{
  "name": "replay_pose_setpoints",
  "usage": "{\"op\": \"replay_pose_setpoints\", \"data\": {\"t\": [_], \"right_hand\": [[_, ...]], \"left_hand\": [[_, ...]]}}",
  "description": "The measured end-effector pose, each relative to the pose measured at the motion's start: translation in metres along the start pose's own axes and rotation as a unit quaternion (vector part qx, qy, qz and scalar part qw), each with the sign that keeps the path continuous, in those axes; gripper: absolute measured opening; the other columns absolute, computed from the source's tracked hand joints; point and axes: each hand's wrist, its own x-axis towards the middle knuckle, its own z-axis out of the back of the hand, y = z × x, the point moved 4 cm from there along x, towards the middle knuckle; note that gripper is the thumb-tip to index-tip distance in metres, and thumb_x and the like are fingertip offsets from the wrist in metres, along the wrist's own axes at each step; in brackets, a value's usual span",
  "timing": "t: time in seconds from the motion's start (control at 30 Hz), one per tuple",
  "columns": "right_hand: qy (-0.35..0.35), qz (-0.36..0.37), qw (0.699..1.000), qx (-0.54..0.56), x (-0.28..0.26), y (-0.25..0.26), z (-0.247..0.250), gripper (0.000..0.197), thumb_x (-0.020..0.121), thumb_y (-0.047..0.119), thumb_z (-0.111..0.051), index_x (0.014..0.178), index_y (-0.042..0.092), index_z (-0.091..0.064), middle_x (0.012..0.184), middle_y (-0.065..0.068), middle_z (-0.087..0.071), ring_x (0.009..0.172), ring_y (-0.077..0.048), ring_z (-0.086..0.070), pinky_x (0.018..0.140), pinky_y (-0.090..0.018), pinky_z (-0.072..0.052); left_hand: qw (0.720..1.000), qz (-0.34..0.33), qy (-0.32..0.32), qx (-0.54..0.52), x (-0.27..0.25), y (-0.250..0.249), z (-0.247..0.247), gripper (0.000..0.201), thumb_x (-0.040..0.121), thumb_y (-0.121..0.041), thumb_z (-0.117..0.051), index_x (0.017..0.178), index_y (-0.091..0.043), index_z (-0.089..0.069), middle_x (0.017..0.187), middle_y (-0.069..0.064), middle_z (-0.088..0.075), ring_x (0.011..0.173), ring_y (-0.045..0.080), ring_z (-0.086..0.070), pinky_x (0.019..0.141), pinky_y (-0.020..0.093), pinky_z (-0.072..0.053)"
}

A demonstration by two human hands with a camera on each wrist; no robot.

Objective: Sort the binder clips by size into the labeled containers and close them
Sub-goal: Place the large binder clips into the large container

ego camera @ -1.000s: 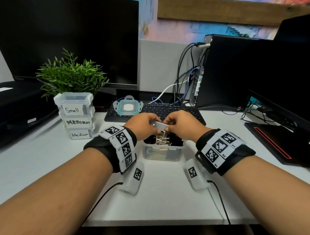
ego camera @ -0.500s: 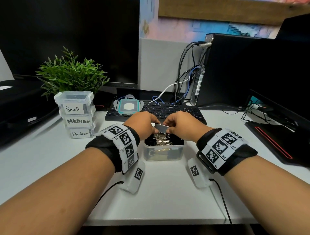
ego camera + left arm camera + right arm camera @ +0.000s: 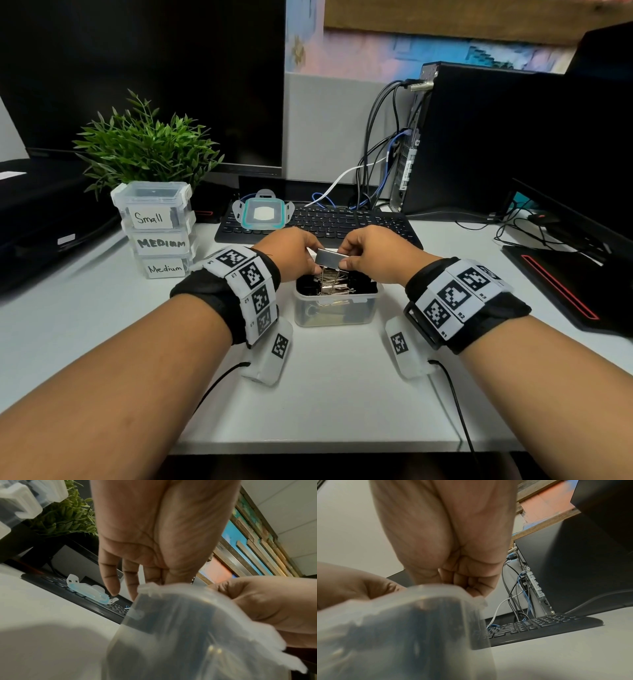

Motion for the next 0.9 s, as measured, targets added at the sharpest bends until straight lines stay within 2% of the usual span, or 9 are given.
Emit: {"op": "replay_pose_setpoints", "data": {"t": [0.27,0.37,0.43,0.5,0.63,0.73,0.8,0.9], "right_hand": [[-0.004,-0.007,1.0,-0.003,0.0005,0.001,-0.0015,0.005,0.087,0.02,-0.067,0.089,0.018,-0.063,0.088,-0.002,-0.063,0.081,-0.015,-0.057,0.076,-0.03,-0.047],[-0.014,-0.005,1.0,-0.004,-0.0002,0.0009,-0.0017,0.005,0.086,0.02,-0.068,0.088,0.018,-0.064,0.089,-0.002,-0.065,0.084,-0.017,-0.059,0.077,-0.031,-0.048],[-0.013,-0.005,1.0,-0.013,-0.0003,0.0022,-0.002,0.004,0.086,0.019,-0.067,0.089,0.018,-0.064,0.093,-0.004,-0.066,0.086,-0.018,-0.059,0.08,-0.033,-0.049],[-0.012,-0.004,1.0,-0.029,-0.0001,0.0042,-0.0014,0.006,0.087,0.018,-0.066,0.092,0.015,-0.064,0.092,-0.004,-0.064,0.086,-0.018,-0.058,0.079,-0.033,-0.049],[-0.012,0.003,0.998,-0.061,-0.0012,0.0065,0.0008,0.01,0.088,0.02,-0.065,0.095,0.013,-0.064,0.088,0.001,-0.058,0.084,-0.015,-0.053,0.073,-0.027,-0.043],[-0.007,0.013,0.996,-0.082,-0.0009,0.0083,0.001,0.011,0.088,0.021,-0.065,0.096,0.013,-0.064,0.089,0.001,-0.058,0.086,-0.016,-0.053,0.076,-0.028,-0.044],[-0.005,0.018,0.996,-0.085,-0.0003,0.0078,0.0018,0.011,0.087,0.021,-0.066,0.095,0.013,-0.064,0.091,-0.001,-0.061,0.088,-0.016,-0.055,0.078,-0.029,-0.046],[0.013,0.02,0.998,-0.053,0.0015,0.0043,0.0062,0.01,0.087,0.016,-0.065,0.097,0.013,-0.067,0.096,-0.003,-0.067,0.085,-0.015,-0.058,0.074,-0.026,-0.047]], "left_hand": [[0.998,-0.003,-0.007,-0.065,-0.0003,0.0033,-0.0032,0.045,0.083,-0.014,-0.07,0.124,-0.024,-0.058,0.085,-0.006,-0.064,0.085,0.009,-0.058,0.07,0.018,-0.041],[0.997,0.0,-0.007,-0.079,0.0014,0.0027,-0.0055,0.046,0.083,-0.01,-0.068,0.126,-0.023,-0.057,0.073,-0.011,-0.059,0.076,0.009,-0.055,0.065,0.016,-0.042],[0.996,0.004,-0.001,-0.086,0.0011,0.0028,-0.0072,0.04,0.086,-0.009,-0.065,0.123,-0.024,-0.058,0.071,-0.01,-0.057,0.066,0.009,-0.053,0.058,0.019,-0.045],[0.997,0.004,-0.002,-0.083,-0.0006,0.0022,-0.0066,0.036,0.087,-0.01,-0.064,0.12,-0.025,-0.06,0.071,-0.008,-0.057,0.062,0.008,-0.052,0.053,0.02,-0.046],[0.999,0.001,-0.019,-0.049,-0.0028,-0.0021,-0.0041,0.041,0.085,-0.01,-0.067,0.122,-0.024,-0.059,0.079,-0.006,-0.061,0.078,0.011,-0.056,0.067,0.022,-0.046],[0.999,0.005,-0.037,-0.021,-0.0026,-0.0051,-0.0033,0.044,0.082,-0.009,-0.068,0.123,-0.022,-0.058,0.097,0.0,-0.066,0.092,0.015,-0.06,0.082,0.025,-0.046],[0.999,0.01,-0.039,-0.023,-0.0022,-0.0047,-0.0034,0.046,0.082,-0.01,-0.07,0.124,-0.021,-0.057,0.1,0.0,-0.068,0.092,0.015,-0.06,0.081,0.025,-0.046],[0.998,0.011,-0.036,-0.046,-0.0023,-0.002,-0.0036,0.046,0.081,-0.01,-0.07,0.123,-0.021,-0.056,0.085,-0.004,-0.065,0.079,0.009,-0.056,0.073,0.022,-0.043]]}}
